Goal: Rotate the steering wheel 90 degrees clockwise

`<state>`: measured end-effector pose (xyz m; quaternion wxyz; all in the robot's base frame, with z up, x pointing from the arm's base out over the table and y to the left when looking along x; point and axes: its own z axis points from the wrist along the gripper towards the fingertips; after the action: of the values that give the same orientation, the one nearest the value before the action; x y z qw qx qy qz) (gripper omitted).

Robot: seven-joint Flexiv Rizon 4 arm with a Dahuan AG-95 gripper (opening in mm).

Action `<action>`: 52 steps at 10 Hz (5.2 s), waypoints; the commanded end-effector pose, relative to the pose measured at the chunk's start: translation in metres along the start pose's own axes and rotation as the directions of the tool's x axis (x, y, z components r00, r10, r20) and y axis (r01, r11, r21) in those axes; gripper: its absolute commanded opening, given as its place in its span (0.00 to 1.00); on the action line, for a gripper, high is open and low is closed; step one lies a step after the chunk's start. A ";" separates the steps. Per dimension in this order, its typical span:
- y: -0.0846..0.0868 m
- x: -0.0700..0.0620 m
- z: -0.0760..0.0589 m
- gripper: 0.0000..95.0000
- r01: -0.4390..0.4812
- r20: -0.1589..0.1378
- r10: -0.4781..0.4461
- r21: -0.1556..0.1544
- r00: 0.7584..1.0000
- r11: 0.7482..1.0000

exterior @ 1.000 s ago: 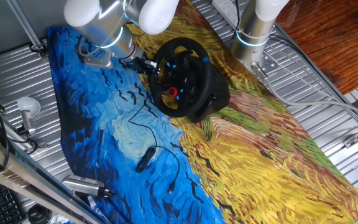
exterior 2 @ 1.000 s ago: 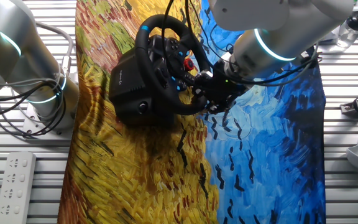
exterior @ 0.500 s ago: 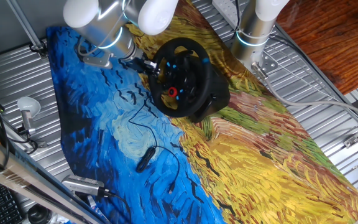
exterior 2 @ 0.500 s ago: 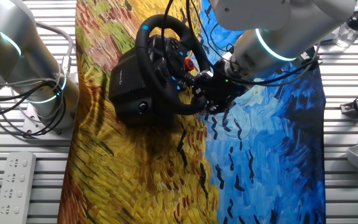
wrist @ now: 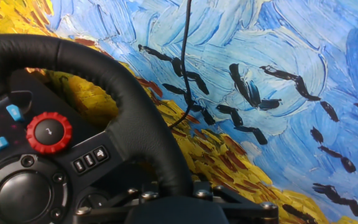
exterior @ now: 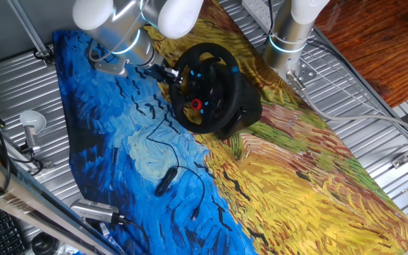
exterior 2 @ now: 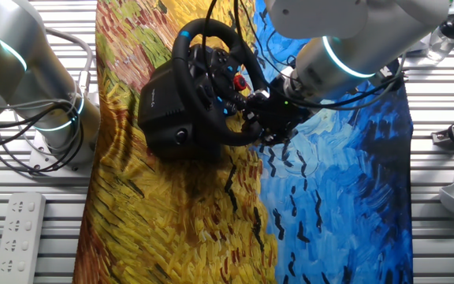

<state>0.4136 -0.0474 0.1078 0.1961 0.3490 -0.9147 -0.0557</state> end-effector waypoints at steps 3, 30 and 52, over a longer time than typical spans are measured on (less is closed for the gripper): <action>0.000 0.003 0.000 0.00 -0.015 -0.001 0.015 0.000 1.000 1.000; -0.002 0.016 0.000 0.00 -0.170 -0.034 0.170 0.011 0.985 0.985; -0.003 0.034 -0.004 0.00 -0.286 -0.034 0.287 0.007 0.957 0.958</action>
<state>0.3940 -0.0720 0.1213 0.2176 0.2135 -0.9522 -0.0203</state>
